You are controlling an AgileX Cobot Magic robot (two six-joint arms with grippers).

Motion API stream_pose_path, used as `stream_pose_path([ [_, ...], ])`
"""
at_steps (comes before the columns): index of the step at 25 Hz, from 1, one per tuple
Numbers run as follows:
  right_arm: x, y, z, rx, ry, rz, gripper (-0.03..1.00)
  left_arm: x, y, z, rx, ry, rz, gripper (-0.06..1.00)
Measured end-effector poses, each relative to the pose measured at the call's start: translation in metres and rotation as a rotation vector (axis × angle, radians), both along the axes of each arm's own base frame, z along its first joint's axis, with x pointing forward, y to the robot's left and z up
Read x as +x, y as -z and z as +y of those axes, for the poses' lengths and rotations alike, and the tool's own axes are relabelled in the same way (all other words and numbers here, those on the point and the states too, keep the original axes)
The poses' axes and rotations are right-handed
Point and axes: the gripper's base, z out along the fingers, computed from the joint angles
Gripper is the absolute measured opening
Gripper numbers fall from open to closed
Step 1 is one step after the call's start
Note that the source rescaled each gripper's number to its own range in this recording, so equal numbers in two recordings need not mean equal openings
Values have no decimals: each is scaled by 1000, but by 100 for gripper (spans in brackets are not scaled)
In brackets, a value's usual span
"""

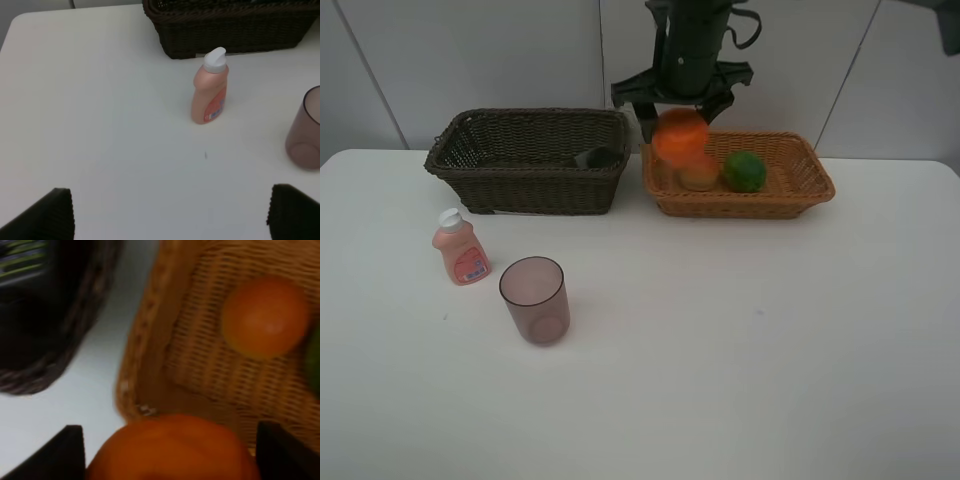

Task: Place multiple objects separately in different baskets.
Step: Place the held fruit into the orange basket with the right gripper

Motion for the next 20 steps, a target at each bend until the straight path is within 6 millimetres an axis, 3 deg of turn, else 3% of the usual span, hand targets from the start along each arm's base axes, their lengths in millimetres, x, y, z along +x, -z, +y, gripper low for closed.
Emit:
stream_pose_path([
  [4,13,0,-23,-3,50,-13,56,0,0,0,0,0,0,100],
  [10,30,1,-27,61,42,-119,56,0,0,0,0,0,0,100],
  [16,37,38,-21,120,18,-159,56,0,0,0,0,0,0,100],
  [20,37,69,-28,143,53,-147,56,0,0,0,0,0,0,100],
])
